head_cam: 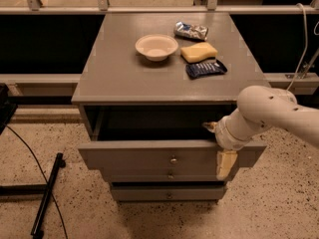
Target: Open top drawer
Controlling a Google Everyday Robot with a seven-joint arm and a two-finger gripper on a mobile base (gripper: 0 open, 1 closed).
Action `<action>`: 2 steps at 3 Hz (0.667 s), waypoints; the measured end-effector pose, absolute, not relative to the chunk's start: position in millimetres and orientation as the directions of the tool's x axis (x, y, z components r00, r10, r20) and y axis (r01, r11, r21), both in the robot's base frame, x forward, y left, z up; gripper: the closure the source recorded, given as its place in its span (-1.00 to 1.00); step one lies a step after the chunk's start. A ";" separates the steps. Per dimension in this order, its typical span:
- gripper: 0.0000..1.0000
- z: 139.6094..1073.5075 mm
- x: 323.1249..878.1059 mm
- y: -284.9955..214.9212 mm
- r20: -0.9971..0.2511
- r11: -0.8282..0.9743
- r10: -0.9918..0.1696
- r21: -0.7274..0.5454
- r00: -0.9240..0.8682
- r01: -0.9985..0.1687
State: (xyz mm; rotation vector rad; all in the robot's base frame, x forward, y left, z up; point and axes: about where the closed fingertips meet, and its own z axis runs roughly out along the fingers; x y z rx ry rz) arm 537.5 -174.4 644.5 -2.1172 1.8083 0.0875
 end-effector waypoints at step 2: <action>-0.65 630.6 513.7 -171.1 -0.297 -0.139 -0.939 -0.128 0.171 -0.982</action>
Offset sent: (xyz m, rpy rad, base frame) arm -0.0468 0.0004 -0.0163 0.0074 0.1634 0.0229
